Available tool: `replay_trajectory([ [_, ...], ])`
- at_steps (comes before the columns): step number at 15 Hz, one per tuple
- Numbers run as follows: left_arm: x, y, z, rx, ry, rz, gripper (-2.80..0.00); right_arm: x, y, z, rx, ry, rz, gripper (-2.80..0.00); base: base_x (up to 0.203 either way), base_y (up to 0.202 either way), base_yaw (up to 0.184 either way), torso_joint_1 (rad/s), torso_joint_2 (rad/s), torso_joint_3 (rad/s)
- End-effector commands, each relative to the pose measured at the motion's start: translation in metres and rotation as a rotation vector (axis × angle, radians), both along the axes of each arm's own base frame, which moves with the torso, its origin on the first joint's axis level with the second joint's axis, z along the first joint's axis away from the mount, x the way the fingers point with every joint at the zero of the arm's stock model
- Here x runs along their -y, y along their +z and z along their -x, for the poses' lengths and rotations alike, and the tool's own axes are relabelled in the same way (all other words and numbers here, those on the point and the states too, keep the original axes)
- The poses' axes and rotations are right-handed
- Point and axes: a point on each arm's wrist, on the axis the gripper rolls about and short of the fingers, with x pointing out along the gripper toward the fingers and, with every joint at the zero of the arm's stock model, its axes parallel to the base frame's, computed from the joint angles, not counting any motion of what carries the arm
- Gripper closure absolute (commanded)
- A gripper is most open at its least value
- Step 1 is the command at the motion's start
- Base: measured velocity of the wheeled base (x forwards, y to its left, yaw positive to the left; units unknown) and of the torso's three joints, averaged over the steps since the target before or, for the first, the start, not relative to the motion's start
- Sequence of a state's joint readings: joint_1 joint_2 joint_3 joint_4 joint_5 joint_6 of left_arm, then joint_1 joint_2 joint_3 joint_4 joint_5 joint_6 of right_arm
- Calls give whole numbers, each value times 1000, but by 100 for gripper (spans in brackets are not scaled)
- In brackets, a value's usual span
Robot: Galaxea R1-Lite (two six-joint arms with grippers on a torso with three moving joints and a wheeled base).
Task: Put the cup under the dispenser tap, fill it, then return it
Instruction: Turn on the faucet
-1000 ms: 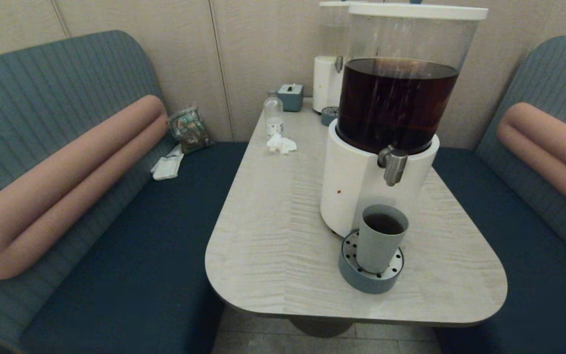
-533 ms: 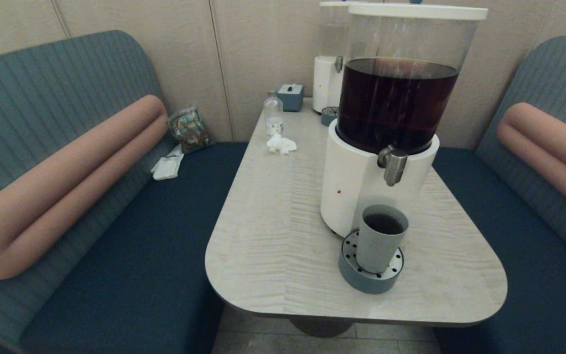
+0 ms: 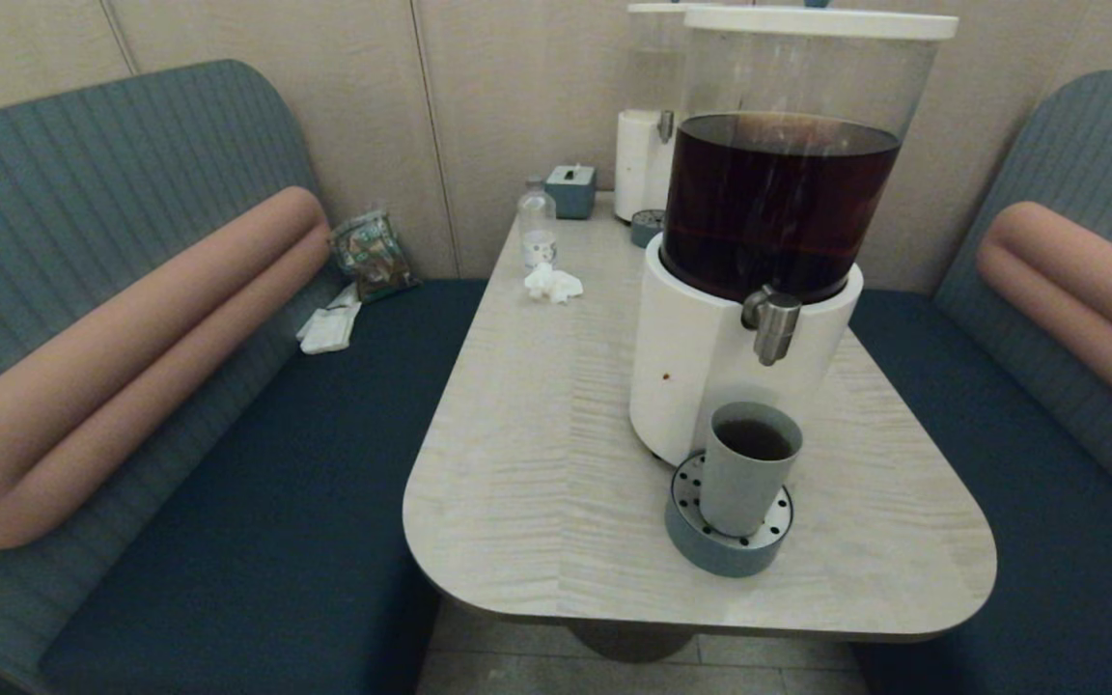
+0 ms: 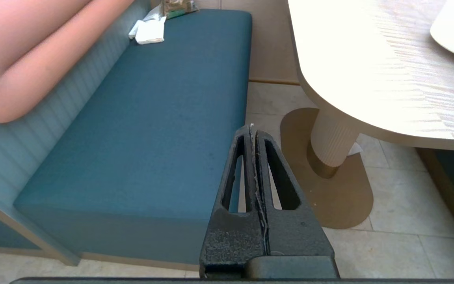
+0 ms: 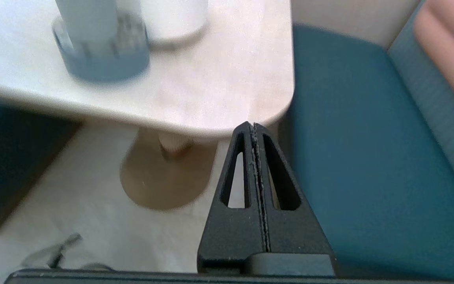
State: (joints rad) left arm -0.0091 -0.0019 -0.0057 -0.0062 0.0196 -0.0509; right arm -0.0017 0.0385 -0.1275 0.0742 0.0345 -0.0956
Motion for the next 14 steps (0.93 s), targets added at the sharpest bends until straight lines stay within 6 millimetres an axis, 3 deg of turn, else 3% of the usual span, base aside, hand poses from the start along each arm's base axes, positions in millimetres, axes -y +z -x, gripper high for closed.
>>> replay_trajectory([
  [1, 0, 0, 0, -3, 0, 1, 0, 0, 57, -4, -6, 7, -60, 0, 0, 0, 0, 0, 0, 0],
  [3, 0, 0, 0, -3, 0, 1, 0, 0, 121, -34, -66, 10, -140, 0, 0, 0, 0, 0, 0, 0],
  [5, 0, 0, 0, -3, 0, 1, 0, -1, 188, -84, -112, 20, -213, 0, 0, 0, 0, 0, 0, 0],
  [7, 0, 0, 0, -3, 0, 1, 0, -5, 237, -138, -167, 78, -285, 0, 0, 0, 0, 0, 0, 0],
  [9, 0, 0, 0, -3, 0, 1, 0, -13, 254, -191, -270, 177, -369, 0, 0, 0, 0, 0, 0, 0],
  [12, 0, 0, 0, -3, 0, 1, 0, -25, 252, -262, -432, 316, -472, 0, 0, 0, 0, 0, 0, 0],
  [14, 0, -1, 0, -5, 0, 1, 0, -31, 251, -296, -497, 337, -498, 0, 0, 0, 0, 0, 0, 0],
])
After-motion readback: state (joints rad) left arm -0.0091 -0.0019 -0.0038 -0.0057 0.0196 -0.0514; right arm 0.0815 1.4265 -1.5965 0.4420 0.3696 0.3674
